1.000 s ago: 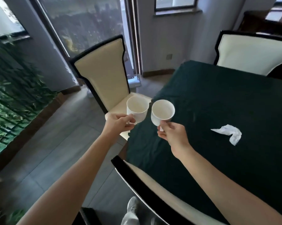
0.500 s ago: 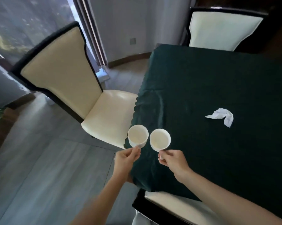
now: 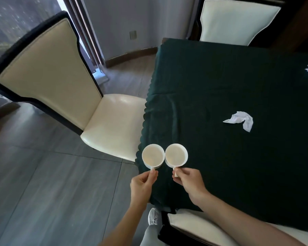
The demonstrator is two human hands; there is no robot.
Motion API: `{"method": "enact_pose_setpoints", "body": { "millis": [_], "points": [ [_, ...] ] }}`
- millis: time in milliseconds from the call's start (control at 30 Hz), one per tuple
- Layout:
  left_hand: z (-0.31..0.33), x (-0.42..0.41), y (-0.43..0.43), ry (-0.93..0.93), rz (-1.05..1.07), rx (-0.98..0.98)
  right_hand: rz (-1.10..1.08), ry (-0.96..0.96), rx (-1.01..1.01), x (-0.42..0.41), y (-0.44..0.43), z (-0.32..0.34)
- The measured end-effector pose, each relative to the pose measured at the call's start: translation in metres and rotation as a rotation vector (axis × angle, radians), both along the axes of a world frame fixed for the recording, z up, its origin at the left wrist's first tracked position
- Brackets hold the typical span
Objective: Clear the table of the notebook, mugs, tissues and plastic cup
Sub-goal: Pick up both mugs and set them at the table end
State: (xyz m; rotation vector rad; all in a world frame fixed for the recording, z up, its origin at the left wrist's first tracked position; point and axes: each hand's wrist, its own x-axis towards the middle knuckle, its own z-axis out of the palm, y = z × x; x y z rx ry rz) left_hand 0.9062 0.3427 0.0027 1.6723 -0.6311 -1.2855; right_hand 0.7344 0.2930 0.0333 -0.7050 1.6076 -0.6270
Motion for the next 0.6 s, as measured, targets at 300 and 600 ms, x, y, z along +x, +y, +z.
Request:
{"method": "enact_pose_setpoints", "body": {
  "millis": [300, 600],
  "points": [
    [0.0018, -0.0062, -0.0025, 0.003, 0.024, 0.001, -0.077, -0.051, 0.023, 0.0014, 0.0022, 0.0013],
    [0.0052, -0.0027, -0.0076, 0.038, 0.008, 0.056, -0.001, 0.047, -0.002, -0.0023, 0.0045, 0.0012]
  ]
}}
